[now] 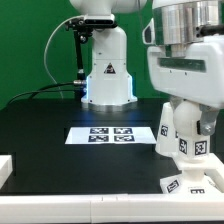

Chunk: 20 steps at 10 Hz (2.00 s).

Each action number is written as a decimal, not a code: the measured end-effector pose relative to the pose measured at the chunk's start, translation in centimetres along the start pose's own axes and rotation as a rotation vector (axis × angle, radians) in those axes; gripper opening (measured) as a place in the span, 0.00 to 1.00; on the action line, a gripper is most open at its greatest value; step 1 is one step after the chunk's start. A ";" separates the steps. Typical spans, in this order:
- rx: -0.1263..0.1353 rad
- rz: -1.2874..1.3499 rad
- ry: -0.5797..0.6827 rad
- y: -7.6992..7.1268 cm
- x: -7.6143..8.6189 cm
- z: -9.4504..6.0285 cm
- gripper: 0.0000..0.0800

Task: Assemble lamp

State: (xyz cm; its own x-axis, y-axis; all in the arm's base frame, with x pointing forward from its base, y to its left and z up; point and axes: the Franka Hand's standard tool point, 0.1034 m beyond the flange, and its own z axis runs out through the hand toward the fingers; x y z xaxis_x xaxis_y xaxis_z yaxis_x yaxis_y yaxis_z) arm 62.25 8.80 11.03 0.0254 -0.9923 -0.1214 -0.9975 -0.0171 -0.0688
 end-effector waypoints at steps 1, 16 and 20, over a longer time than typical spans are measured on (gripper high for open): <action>0.008 0.130 0.002 -0.1 -0.4 0.1 0.72; 0.049 0.248 -0.056 -0.5 -2.1 -4.5 0.87; 0.039 0.051 -0.066 1.3 -3.1 -5.3 0.87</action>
Offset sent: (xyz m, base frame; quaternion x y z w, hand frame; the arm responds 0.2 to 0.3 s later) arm -0.0020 -0.0018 -0.0026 0.0225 -0.0004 0.2079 0.9779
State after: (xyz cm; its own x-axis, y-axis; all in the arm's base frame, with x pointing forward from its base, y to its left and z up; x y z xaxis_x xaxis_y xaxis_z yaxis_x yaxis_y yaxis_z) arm 60.56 11.19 16.61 -0.0194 -0.9815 -0.1904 -0.9943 0.0389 -0.0995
